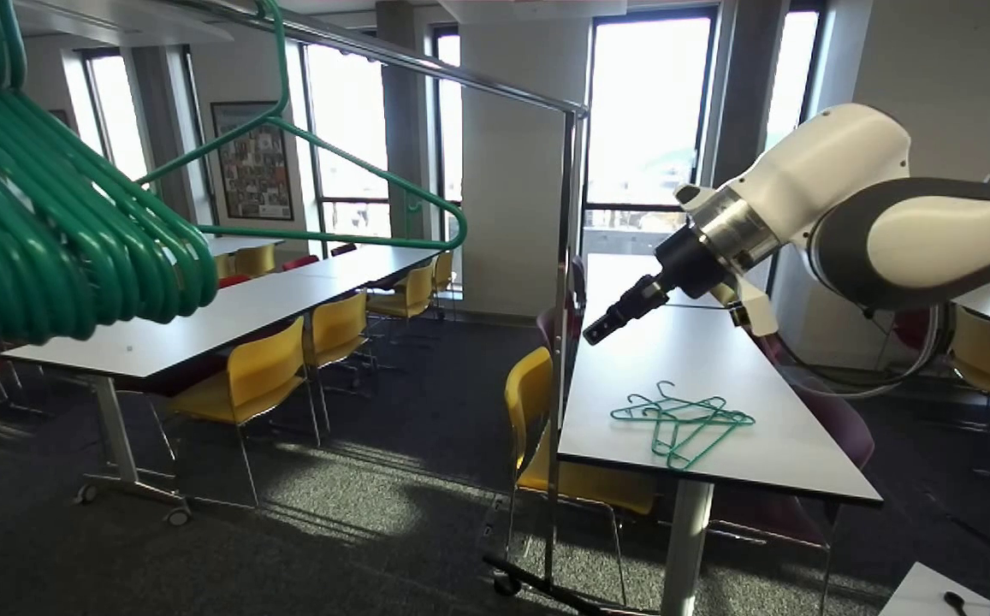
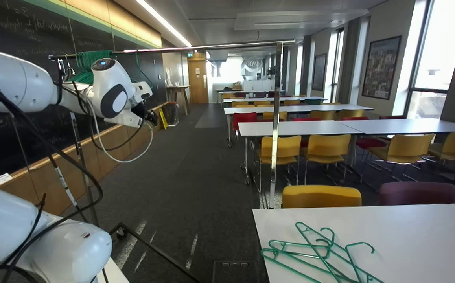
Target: Remove one green hanger from the rail and put it on the table.
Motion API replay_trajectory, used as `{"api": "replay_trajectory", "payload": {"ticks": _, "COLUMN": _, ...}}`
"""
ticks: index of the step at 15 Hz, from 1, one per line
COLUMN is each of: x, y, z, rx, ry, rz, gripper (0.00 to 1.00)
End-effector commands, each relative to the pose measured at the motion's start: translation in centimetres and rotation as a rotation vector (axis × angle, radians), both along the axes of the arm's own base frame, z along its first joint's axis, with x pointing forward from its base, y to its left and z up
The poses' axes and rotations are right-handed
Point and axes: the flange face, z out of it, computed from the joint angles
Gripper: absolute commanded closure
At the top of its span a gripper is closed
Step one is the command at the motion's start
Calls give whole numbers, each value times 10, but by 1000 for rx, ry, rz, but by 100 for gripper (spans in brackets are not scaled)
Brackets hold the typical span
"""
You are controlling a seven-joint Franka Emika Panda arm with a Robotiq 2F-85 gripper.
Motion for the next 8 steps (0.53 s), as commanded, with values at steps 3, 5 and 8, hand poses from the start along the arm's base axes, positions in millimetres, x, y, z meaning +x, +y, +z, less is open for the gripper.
{"api": "replay_trajectory", "payload": {"ticks": 3, "x": 6, "y": 13, "z": -1, "rx": 169, "ry": 66, "rz": 128, "gripper": 0}}
{"api": "replay_trajectory", "payload": {"ticks": 5, "x": 1, "y": 19, "z": 3, "rx": 156, "ry": 46, "rz": 185, "gripper": 0}}
{"api": "replay_trajectory", "payload": {"ticks": 8, "x": -8, "y": 27, "z": 10, "rx": 128, "ry": 5, "rz": 250, "gripper": 0}}
